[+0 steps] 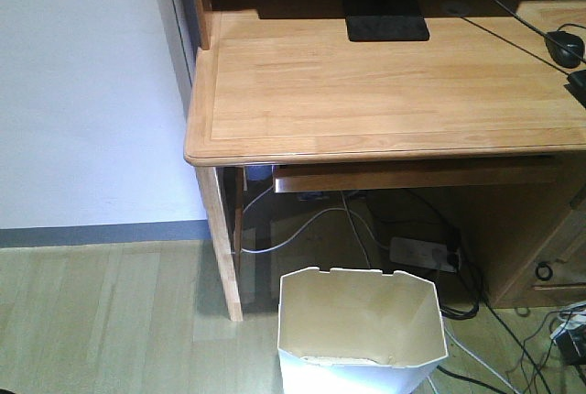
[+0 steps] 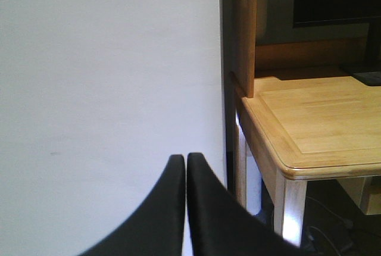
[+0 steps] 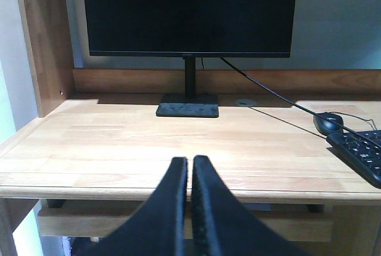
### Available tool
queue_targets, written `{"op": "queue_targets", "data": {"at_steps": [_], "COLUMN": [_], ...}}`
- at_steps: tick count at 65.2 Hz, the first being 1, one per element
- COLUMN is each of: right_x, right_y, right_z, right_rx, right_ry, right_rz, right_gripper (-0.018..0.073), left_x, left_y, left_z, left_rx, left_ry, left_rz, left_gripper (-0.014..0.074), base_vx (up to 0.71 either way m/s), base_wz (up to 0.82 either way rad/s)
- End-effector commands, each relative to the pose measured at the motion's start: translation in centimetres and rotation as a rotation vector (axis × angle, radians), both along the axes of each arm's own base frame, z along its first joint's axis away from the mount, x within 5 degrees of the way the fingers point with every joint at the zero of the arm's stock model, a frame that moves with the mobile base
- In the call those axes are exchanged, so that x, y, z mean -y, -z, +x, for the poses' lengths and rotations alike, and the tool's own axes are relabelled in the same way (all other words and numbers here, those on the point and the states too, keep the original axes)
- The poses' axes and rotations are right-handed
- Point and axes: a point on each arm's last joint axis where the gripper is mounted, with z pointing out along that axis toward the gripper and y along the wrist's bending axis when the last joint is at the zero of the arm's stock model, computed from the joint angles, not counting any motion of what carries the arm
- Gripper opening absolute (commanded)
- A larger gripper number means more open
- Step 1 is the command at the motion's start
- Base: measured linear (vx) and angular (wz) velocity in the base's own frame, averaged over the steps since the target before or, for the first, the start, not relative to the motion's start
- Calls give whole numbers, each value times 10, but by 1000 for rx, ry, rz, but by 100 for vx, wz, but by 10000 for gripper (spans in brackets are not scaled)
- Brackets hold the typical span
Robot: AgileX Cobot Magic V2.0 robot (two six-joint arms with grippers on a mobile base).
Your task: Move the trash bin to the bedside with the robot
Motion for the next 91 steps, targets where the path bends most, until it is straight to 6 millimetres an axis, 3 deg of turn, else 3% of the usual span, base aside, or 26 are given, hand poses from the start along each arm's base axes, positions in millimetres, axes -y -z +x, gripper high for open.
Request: {"op": "queue_targets", "data": {"at_steps": [1,12,22,40,57,67,79,91], "right_x": [0,0,-1,-3,-4,-4,-4,-4], "right_y": [-6,-17,-45,-95,-90,-86,-88,-85], "right_z": [0,-1,6,48,77,81,81,80], "right_rx": [123,191,154,-57,-203,-229,-211,-238], "right_ry": [-3,-5,-3,-3,-4,-5,-11,-10], "right_rz": [-5,37,11,-54,-51,-57,-115,-112], "right_gripper": [-2,-2,-2,-2,-2,6,113,356], "left_x": [0,0,0,0,0,0,0,0], "left_y": [-14,-14,-14,-14,-14,-14,-14,-14], "left_z": [-1,-1,-1,-1,-1,-1,-1,-1], "left_rx": [98,98,98,98,98,98,98,98], "left_ry": [3,3,3,3,3,3,3,3], "left_rz": [-4,-4,-4,-4,-4,-4,-4,-4], "left_gripper": [-6,-6,-6,-6,-6,-6,-6,-6], "base_vx": [0,0,0,0,0,0,0,0], "base_wz": [0,0,0,0,0,0,0,0]}}
